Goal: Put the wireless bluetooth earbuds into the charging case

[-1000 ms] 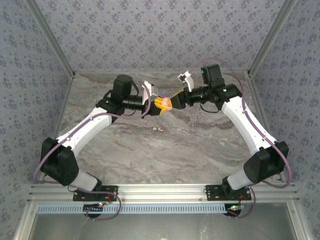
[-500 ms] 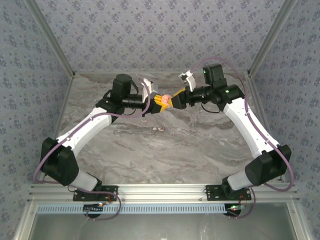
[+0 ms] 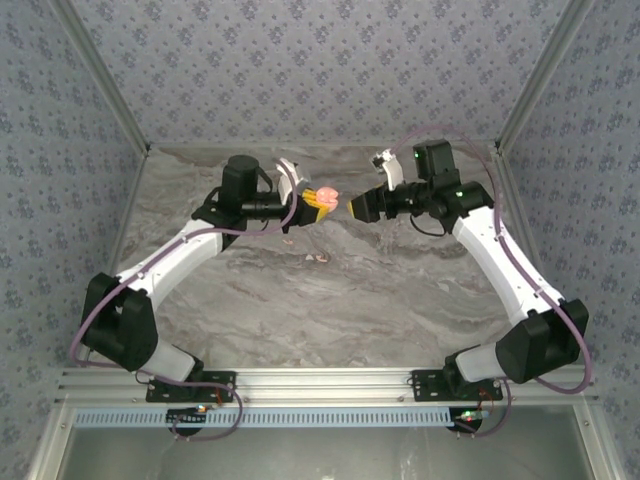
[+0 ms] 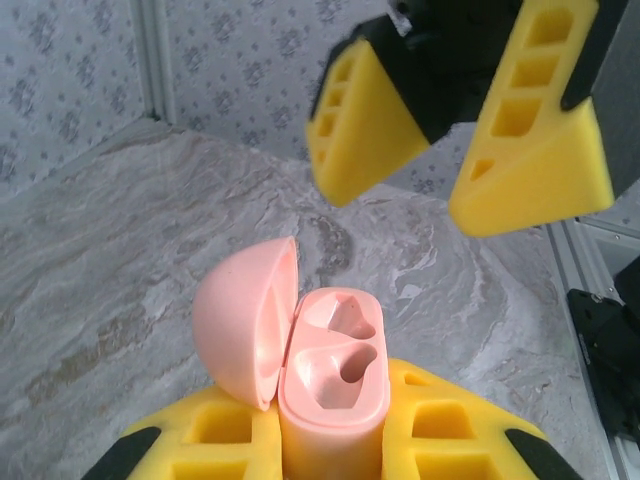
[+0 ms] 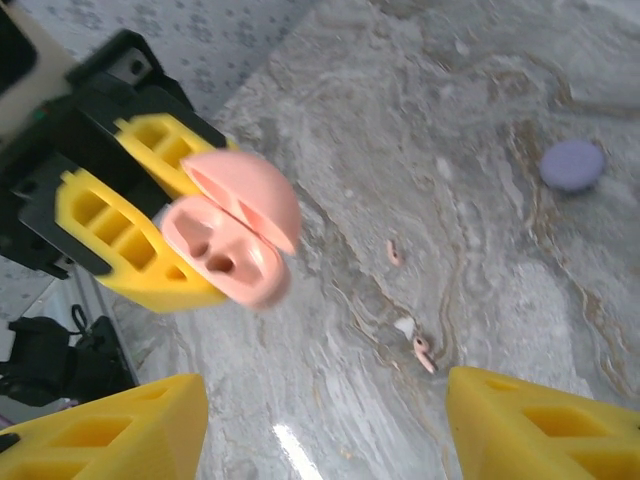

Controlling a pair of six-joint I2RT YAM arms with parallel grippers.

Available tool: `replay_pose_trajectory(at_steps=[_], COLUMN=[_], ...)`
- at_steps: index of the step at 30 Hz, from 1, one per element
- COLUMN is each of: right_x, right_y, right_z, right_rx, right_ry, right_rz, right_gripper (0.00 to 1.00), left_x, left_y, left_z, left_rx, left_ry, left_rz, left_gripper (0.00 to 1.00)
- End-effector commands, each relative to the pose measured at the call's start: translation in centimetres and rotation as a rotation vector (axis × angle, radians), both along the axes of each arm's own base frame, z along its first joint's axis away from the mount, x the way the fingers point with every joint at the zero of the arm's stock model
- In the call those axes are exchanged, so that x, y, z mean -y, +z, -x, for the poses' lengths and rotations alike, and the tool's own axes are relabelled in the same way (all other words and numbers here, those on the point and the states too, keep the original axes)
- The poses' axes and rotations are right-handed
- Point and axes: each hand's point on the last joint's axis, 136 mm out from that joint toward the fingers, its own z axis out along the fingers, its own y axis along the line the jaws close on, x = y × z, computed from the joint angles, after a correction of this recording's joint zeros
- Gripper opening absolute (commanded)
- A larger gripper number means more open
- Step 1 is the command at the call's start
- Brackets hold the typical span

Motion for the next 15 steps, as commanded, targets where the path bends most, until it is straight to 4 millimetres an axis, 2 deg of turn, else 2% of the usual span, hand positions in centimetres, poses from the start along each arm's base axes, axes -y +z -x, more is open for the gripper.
replay_pose_trajectory(at_steps=[1, 7, 9, 15], right_x=[0.7, -0.3, -0.8, -3.3], right_y=[-2.5, -8.7, -11.7, -16.1], right_z=[-0.1, 0.4, 1.0, 0.9], right_rx=[-0.068, -0.205, -0.277, -0.344], right_ry=[-0.067, -0.097, -0.094, -0.058], right_rz=[0.046, 0.122, 0.146, 0.19], right_gripper=[0.65, 0.62, 0.59, 0.56], left_x=[-1.1, -2.9, -3.6, -5.4], left_y=[1.6, 0.2, 0.0, -0.4], left_z=[-0.3, -0.6, -0.6, -0.1], left_rx=[0.03, 0.001, -0.006, -0.007], left_ry=[0.058, 0.141, 0.177, 0.249], left_rz=[0.042, 0.03, 0.033, 0.023], left_gripper=[0.11, 0.11, 0.11, 0.11])
